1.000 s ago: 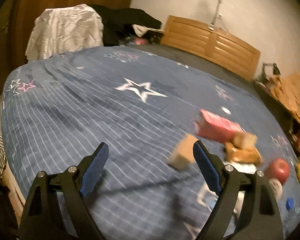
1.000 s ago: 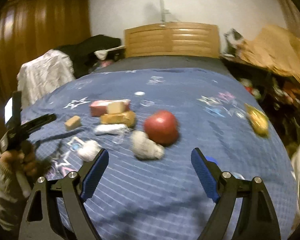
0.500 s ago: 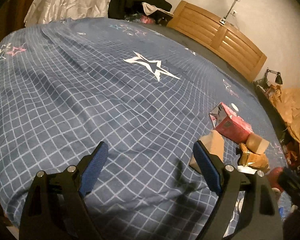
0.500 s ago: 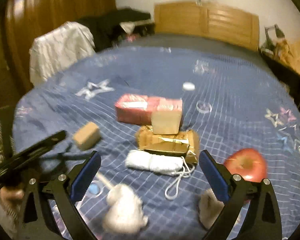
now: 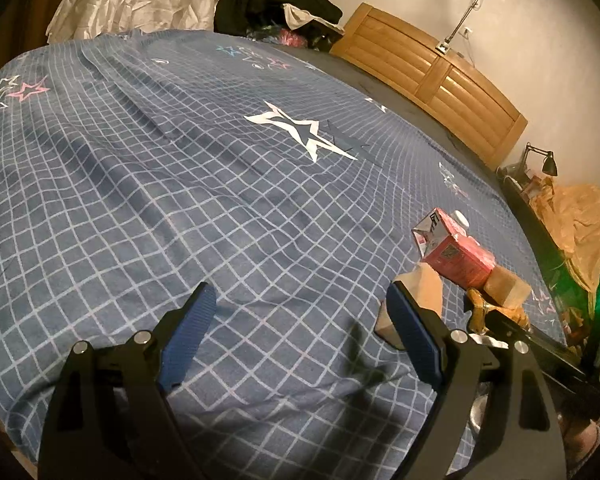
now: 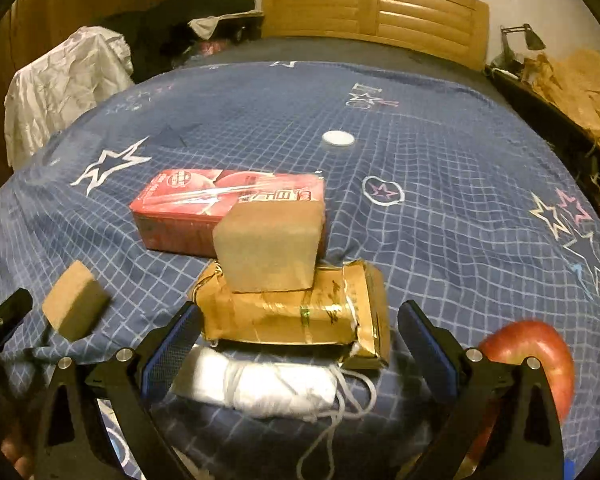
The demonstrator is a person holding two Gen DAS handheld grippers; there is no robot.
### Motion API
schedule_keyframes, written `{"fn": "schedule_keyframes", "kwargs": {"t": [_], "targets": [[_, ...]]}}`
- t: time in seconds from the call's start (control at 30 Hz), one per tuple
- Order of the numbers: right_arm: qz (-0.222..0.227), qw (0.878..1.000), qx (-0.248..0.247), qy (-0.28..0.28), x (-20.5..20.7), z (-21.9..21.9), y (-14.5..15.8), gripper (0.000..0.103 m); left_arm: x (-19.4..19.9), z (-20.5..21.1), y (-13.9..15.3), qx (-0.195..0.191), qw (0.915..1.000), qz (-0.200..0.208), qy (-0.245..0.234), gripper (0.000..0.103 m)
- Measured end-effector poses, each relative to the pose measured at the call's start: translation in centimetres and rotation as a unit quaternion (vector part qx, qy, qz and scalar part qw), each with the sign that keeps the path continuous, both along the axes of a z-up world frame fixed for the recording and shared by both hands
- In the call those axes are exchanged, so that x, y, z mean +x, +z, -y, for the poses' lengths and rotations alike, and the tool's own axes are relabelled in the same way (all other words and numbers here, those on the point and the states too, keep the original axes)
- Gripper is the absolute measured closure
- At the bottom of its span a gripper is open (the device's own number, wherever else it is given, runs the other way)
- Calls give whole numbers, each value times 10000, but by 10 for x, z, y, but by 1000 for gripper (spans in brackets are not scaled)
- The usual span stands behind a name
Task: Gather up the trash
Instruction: 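Grasp the gold cigarette carton with the right tool, then grasp the white cord bundle with left tool while right tool holds the gold carton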
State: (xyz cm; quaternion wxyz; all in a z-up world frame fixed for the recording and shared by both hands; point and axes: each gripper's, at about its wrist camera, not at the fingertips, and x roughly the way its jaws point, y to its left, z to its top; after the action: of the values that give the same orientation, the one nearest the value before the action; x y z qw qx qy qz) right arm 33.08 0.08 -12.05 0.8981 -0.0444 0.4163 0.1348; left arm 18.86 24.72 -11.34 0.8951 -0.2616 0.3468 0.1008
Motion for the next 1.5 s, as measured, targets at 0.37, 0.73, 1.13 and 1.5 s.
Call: {"fn": "schedule_keyframes", "kwargs": {"t": [0.37, 0.73, 1.13, 1.5], "targets": [[223, 9947, 864, 503, -82, 55, 76, 71, 5, 1, 0, 23, 10000, -77, -25, 19], [-242, 9933, 1075, 352, -181, 127, 83, 70, 6, 0, -1, 27, 10000, -78, -31, 19], [-585, 9893, 1151, -673, -243, 222, 37, 25, 5, 1, -1, 35, 10000, -66, -25, 19], [624, 9814, -809, 1626, -222, 185, 61, 15, -15, 12, 31, 577, 9977, 275, -225, 19]]}}
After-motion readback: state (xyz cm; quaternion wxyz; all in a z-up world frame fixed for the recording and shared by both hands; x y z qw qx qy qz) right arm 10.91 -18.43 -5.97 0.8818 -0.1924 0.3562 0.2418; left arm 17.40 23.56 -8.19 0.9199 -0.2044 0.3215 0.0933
